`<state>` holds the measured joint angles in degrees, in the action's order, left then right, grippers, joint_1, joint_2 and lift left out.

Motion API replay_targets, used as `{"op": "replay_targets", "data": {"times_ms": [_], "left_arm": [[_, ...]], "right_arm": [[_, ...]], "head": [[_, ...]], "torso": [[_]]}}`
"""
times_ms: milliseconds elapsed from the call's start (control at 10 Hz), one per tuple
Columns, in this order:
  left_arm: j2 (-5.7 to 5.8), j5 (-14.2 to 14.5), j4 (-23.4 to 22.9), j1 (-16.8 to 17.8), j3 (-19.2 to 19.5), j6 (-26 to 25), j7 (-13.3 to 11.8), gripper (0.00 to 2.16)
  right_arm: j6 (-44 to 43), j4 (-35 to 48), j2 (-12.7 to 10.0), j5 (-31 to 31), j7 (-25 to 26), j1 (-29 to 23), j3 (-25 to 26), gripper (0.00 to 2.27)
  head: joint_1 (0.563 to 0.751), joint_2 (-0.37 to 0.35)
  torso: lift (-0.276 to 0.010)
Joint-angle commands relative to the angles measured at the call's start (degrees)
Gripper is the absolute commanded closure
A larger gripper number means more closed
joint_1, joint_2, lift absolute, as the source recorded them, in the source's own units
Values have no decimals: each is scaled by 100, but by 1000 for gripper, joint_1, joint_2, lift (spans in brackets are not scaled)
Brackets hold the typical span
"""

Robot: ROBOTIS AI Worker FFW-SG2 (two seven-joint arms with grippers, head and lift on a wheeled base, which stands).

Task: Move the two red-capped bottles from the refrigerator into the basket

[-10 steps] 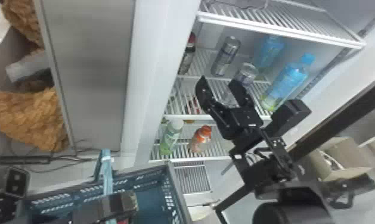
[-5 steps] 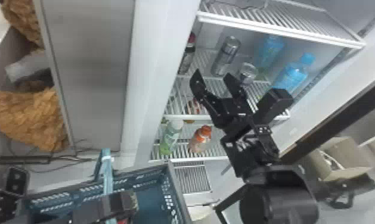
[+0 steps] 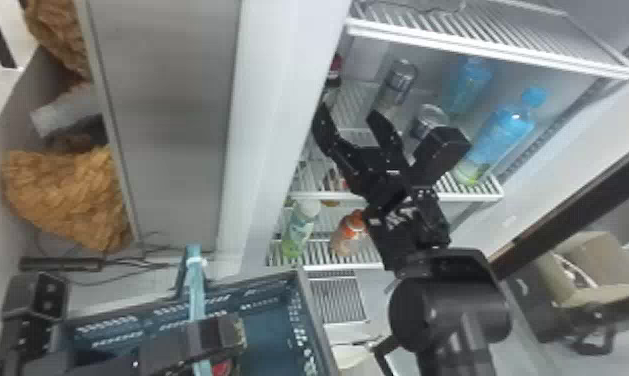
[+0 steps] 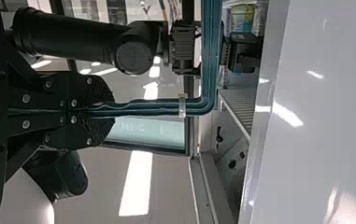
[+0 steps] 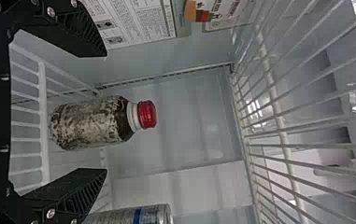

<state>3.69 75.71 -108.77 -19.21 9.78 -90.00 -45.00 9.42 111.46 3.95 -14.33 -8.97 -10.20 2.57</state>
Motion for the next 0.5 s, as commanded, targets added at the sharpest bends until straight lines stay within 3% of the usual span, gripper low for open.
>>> {"op": "replay_targets", "data": {"times_ms": [0, 400], "left_arm": [[9, 5, 0, 9, 4, -3, 0, 1204], [18, -7, 0, 37, -7, -3, 0, 1204]], "right_arm": [[0, -142, 1, 51, 71, 148, -74, 130], [0, -466, 1, 119, 168, 444, -131, 130]], "head": [[695, -294], [695, -280]], "torso": [[0], [0]]}}
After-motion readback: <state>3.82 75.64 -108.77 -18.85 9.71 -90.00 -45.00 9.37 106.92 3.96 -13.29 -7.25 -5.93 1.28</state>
